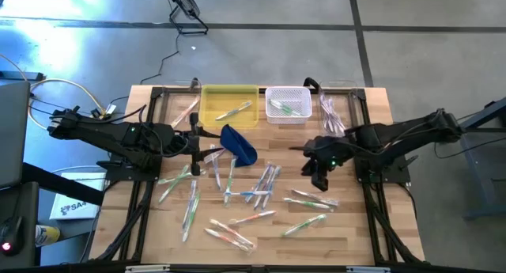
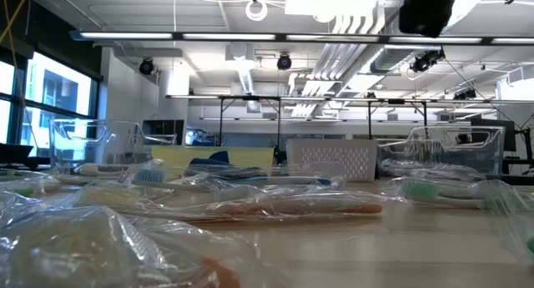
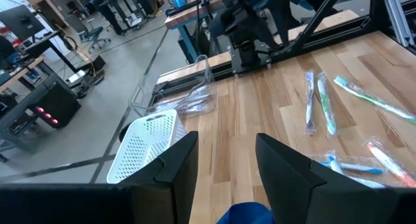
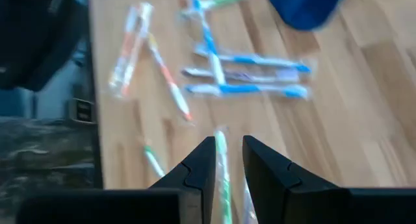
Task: Pick & Place Toothbrushes
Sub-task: Put the violet toothbrush into the right transparent bin
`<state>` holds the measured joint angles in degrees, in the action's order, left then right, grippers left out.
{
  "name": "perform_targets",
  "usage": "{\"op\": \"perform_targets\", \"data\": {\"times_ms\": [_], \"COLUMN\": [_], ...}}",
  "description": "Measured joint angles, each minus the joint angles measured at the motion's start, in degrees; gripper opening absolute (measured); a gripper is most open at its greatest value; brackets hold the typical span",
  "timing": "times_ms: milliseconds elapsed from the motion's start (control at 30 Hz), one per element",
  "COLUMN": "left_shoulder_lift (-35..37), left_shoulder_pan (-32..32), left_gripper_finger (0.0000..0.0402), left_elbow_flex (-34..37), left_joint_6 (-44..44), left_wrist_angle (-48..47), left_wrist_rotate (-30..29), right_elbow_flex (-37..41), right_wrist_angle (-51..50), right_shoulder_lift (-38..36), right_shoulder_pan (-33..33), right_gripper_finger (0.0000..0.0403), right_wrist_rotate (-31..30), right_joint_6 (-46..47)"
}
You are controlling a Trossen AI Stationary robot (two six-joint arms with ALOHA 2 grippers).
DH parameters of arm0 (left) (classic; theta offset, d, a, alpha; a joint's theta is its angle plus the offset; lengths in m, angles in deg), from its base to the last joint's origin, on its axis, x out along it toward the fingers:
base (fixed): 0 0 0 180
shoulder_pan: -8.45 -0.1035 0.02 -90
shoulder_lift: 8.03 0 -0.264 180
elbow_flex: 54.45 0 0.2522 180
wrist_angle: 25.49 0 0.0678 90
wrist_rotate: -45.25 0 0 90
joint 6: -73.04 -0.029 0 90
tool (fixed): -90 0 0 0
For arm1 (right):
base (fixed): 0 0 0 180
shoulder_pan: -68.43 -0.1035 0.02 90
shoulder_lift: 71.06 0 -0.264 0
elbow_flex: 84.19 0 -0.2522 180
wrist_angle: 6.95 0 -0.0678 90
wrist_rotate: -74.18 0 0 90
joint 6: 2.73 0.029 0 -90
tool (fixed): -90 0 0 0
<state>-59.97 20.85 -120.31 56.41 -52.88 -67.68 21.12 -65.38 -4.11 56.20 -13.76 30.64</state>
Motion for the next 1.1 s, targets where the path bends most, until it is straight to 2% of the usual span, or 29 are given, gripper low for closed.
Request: {"op": "perform_targets", "data": {"times_ms": [300,600,1100], "left_shoulder_lift": [-0.02,-0.02,-0.02], "left_shoulder_pan": [0.0,0.0,0.0], "left_gripper_finger": [0.0149,0.0149,0.0149], "left_elbow_flex": [0.0,0.0,0.0], "left_joint_6": [0.0,0.0,0.0], "left_wrist_angle": [0.02,0.0,0.0], "left_wrist_rotate": [-0.01,-0.03,-0.01], "right_elbow_flex": [0.0,0.0,0.01], "right_wrist_angle": [-2.37,-3.43,-3.73], "right_shoulder_lift": [4.24,7.31,7.46], "right_shoulder_pan": [-3.42,-4.55,-4.55], "right_gripper_finger": [0.007,0.007,0.007], "right_wrist_rotate": [-1.0,-2.16,-1.81], "right_joint_6": [6.87,7.11,5.79]}}
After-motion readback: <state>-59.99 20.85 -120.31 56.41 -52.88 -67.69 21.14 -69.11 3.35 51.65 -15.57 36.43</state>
